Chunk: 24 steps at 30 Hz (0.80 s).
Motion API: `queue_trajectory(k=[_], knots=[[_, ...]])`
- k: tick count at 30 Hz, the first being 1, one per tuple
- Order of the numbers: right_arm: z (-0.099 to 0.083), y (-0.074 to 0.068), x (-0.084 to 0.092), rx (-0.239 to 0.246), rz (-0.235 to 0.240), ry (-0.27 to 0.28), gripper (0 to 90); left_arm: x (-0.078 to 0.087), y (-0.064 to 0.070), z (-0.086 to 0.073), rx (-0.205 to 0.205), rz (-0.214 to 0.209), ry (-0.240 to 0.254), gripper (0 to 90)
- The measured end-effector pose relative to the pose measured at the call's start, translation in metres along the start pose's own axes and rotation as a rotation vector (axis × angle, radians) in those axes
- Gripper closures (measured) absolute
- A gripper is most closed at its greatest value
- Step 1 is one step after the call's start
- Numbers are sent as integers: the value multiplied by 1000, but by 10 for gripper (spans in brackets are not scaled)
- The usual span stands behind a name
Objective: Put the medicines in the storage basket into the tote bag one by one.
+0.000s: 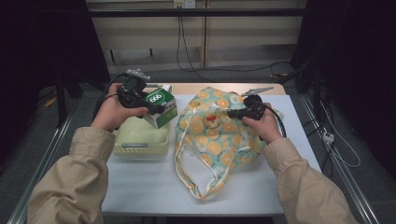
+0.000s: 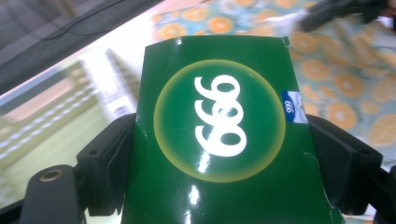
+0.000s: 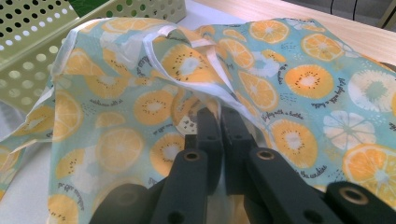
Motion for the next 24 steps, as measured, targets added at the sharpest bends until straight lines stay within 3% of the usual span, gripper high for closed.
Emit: queue_trajectory(k=[12,20,24], knots=[[1,0,2,0,5,7,885,-48,58,9,-83,-118,15,170],[1,-1,2,-3,11,11,885,-78,80,8,-100,-163,7,170],[1,-1,3,-3,11,14,885,-91,90,7,-112,-164,2,170]])
Point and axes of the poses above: each handheld gripper's, and its own axes: x roughly backward along the jaws, z roughly out of its top, y roughly to its right, the point moved 1 cm from there along -x, roughly forward along the jaws, and after that the axes turned 5 degrees about x, right-handed, at the moved point
